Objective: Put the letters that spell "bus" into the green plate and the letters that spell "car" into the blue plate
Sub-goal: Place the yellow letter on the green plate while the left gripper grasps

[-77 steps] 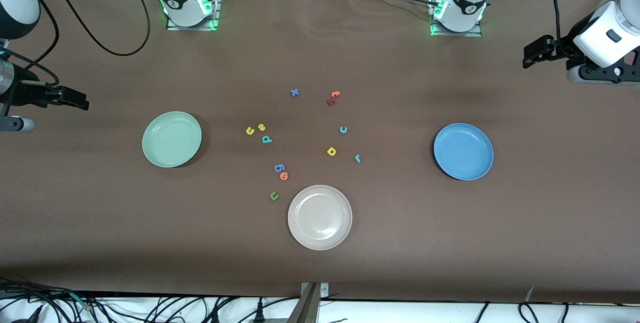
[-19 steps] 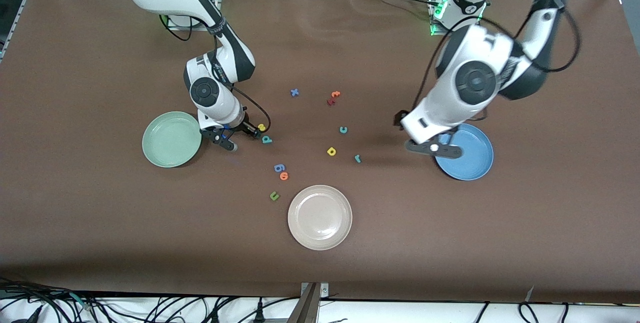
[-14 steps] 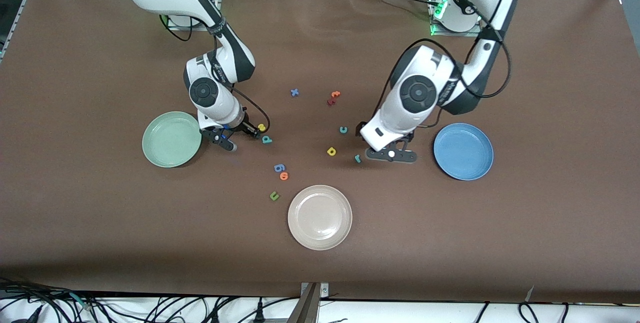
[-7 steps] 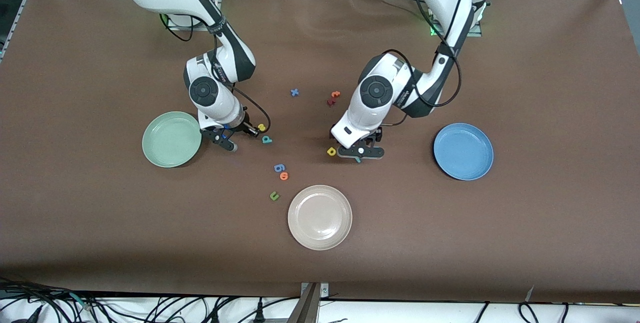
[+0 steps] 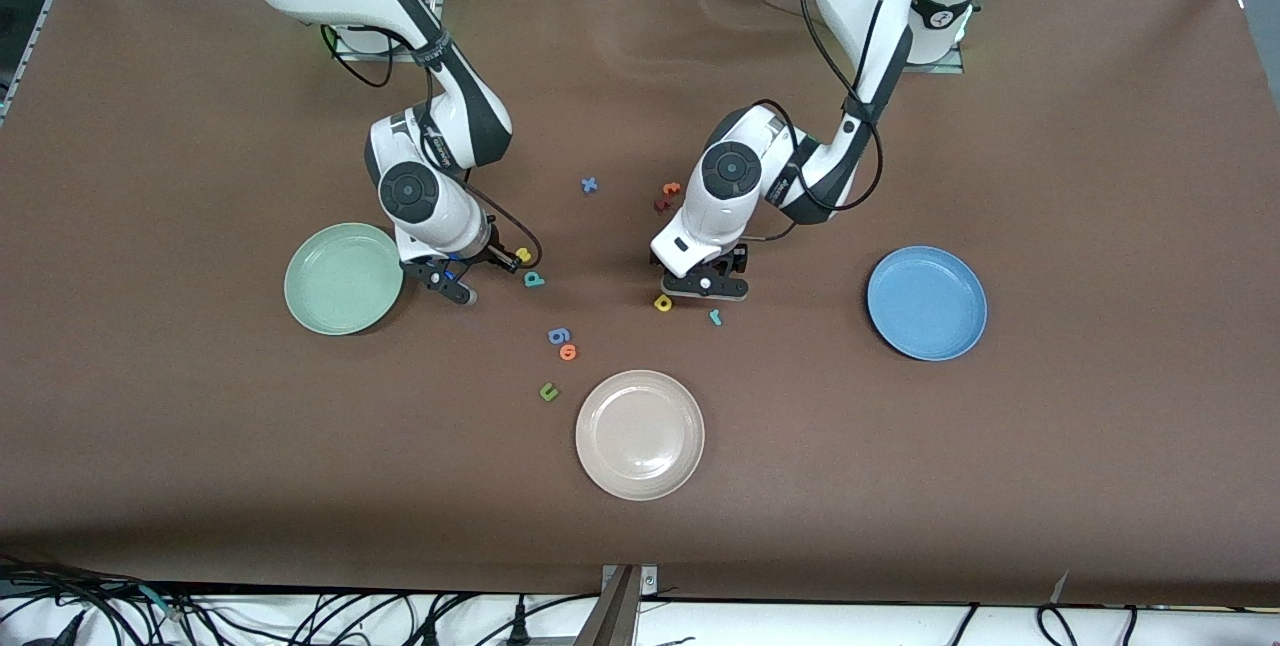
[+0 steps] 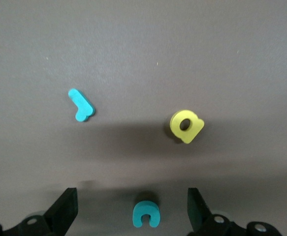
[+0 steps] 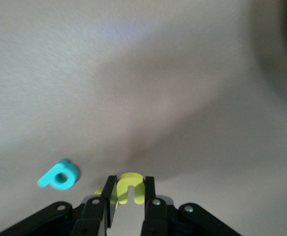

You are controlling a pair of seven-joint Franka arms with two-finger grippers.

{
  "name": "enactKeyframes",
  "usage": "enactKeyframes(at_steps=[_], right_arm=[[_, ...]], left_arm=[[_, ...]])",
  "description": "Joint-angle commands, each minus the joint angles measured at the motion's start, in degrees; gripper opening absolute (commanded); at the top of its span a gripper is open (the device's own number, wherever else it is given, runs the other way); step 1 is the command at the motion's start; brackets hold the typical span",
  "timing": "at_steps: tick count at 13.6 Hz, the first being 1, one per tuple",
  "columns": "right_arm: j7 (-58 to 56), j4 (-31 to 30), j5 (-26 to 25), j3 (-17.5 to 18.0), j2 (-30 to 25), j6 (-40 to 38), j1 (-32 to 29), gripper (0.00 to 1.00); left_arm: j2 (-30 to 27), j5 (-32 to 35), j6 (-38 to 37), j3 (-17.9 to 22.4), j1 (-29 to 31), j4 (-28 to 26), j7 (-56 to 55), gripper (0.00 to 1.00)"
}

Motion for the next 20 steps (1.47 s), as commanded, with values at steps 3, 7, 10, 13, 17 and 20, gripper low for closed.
enactKeyframes(at_steps=[3, 7, 10, 13, 17, 20], right_arm=[[-11.3, 6.7, 0.8, -7.7, -4.9, -17.7, -0.8, 0.02], [-27.0, 6.3, 0.9, -16.3, -5.4, -21.1, -0.8, 0.02], [-38.7, 5.9, 1.0, -21.5, -3.3, -20.6, -1.9, 0.02], [-46.6, 5.3, 1.0, -21.5, -0.7, -19.5, -6.1, 0.02], [-48.4, 2.6, 1.1, -21.4, 1.2, -14.3, -7.0, 0.03], [-50.4, 2.6, 1.1, -21.4, 2.7, -13.3, -7.6, 0.04]], left_arm=[[-0.2, -0.5, 0.9, 1.0, -2.3, -1.6, -1.6, 0.86], [0.5, -0.5, 0.9, 1.0, -3.1, -1.6, -1.8, 0.68], [0.5, -0.5, 0.9, 1.0, -3.2, -1.3, -2.5, 0.55], [0.5, -0.6, 0.9, 1.0, -3.2, -1.2, -2.6, 0.47], [0.5, -0.5, 0.9, 1.0, -3.2, -1.3, -3.0, 0.3], [0.1, -0.5, 0.1, 1.0, -3.0, -1.2, -3.4, 0.23]])
